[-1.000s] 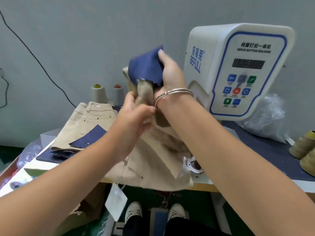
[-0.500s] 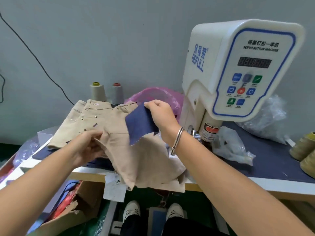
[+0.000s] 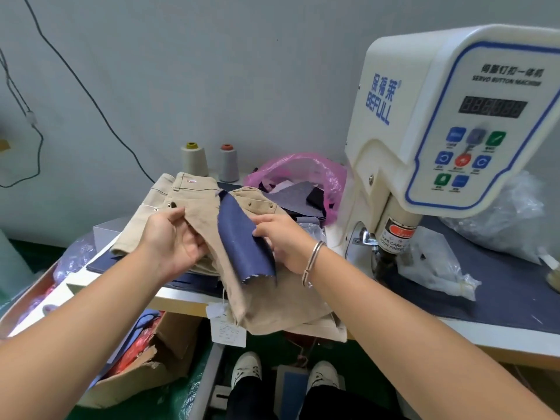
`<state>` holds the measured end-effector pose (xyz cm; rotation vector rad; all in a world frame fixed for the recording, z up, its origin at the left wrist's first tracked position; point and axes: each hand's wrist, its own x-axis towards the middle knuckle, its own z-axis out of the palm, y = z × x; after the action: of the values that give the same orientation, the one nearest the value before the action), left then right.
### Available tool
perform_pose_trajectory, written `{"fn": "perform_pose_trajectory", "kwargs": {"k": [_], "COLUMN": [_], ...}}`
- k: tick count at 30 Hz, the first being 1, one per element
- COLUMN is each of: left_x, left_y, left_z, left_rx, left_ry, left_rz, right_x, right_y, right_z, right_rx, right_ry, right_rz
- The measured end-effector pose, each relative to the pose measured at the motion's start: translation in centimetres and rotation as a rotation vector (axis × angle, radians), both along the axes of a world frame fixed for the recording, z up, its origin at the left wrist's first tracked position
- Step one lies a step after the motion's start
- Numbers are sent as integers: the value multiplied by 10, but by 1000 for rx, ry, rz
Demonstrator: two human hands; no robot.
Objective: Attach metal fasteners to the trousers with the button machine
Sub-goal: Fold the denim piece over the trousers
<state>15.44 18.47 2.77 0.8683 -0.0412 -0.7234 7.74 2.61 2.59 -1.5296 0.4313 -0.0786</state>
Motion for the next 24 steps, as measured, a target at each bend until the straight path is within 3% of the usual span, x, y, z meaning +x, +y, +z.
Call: {"fn": "perform_pose_trajectory", "kwargs": {"k": [4,8,9,15,24], "left_x": [-6,-7,-7,-5,-9], "left_y": [-2,0,3,12,-6], "left_z": [0,-5,-6,-12,-8], "left_rx": [-2,-46,-77,-63,270], "left_ry": [-39,-3,-4,-112,-263], "left_rz": [-23,38,24,-73,85], "right_x": [4,13,15,25,30], "right_y": [12,24,26,22,17], "right_z": [8,23,24,6,6], "right_rx": [22,330,309,-491,-674], "right_ry": [-34,-216,-209,-161,-231], "right_rz": [119,273,303,338,455]}}
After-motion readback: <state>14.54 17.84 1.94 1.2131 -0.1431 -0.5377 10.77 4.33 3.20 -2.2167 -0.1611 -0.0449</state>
